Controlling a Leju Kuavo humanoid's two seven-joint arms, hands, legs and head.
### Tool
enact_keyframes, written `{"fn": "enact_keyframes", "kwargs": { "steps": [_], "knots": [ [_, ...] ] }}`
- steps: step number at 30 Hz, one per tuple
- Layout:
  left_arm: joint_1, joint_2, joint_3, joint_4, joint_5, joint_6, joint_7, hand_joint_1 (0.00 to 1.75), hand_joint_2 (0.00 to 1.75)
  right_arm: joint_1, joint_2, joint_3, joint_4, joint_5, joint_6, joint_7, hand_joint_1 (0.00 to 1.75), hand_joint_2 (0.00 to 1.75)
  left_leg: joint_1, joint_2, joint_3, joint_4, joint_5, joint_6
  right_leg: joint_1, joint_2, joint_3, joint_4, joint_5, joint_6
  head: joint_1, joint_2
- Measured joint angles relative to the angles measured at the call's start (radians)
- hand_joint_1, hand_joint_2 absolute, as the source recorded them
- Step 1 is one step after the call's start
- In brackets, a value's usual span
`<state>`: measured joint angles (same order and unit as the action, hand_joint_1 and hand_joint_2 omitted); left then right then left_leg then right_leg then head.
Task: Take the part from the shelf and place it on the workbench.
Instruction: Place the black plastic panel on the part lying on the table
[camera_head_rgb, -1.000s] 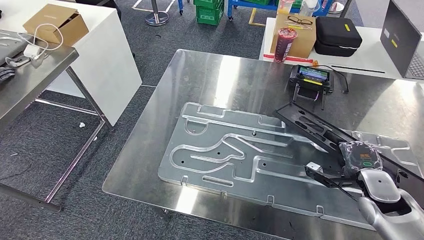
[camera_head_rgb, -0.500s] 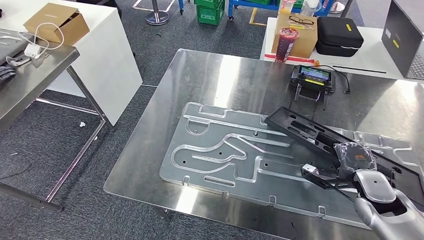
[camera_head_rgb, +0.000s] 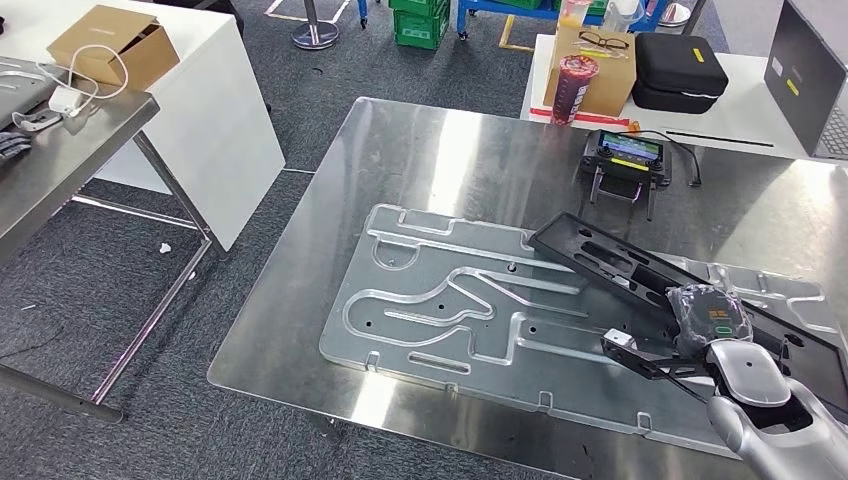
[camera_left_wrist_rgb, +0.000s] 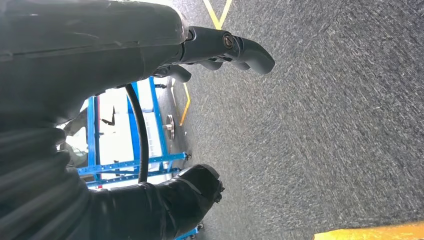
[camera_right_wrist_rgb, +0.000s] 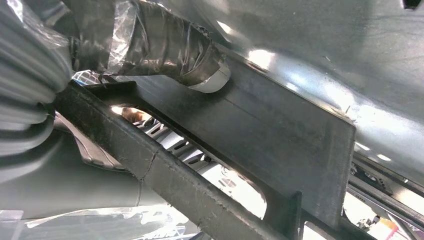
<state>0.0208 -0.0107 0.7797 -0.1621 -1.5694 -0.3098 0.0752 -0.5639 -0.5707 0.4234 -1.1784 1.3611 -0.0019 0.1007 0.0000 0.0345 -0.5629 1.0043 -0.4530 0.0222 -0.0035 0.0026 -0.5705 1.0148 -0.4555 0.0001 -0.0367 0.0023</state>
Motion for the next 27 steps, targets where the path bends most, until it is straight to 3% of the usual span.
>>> {"fn": "enact_keyframes", "kwargs": {
  "steps": [7,9,13,16,27],
  "knots": [
    [0.000,0.000,0.000,0.000,0.000,0.000,0.000,0.00,1.75,0.000,0.001,0.001,-0.001,0.005,-0.004,-0.004,1.75,1.75,0.000,-0.001,-0.002,0.000,0.000,0.000,0.000,-0.001,0.000,0.000,0.000,0.000,0.000,0.000],
    [0.001,-0.001,0.000,0.000,0.005,-0.002,-0.007,0.00,1.75,0.000,0.022,0.021,-0.024,0.059,-0.048,-0.047,1.75,1.75,0.000,-0.001,-0.007,0.000,0.000,0.000,0.000,-0.001,0.000,0.001,0.000,0.000,0.001,0.000],
    [-0.002,-0.003,0.000,0.000,0.017,-0.006,-0.020,0.00,1.75,-0.023,0.120,0.207,-0.159,0.198,-0.138,-0.076,1.75,1.75,0.000,0.011,-0.004,0.001,-0.001,-0.001,0.002,0.011,-0.007,0.002,0.003,-0.003,-0.001,0.000],
    [-0.011,-0.008,0.000,0.000,0.018,-0.007,-0.024,0.00,1.75,-0.031,0.162,0.322,-0.231,0.194,-0.133,-0.057,1.75,1.75,0.001,-0.003,-0.005,0.001,0.004,-0.002,0.002,-0.005,-0.007,0.002,0.000,-0.005,-0.001,0.000],
    [0.006,-0.011,0.000,0.000,0.018,-0.009,-0.024,0.00,1.75,-0.058,0.167,0.421,-0.284,0.175,-0.143,-0.039,1.75,1.75,0.001,-0.011,-0.010,0.001,0.005,-0.002,0.002,-0.012,-0.008,0.002,0.000,-0.005,0.000,0.000]
  ]
}}
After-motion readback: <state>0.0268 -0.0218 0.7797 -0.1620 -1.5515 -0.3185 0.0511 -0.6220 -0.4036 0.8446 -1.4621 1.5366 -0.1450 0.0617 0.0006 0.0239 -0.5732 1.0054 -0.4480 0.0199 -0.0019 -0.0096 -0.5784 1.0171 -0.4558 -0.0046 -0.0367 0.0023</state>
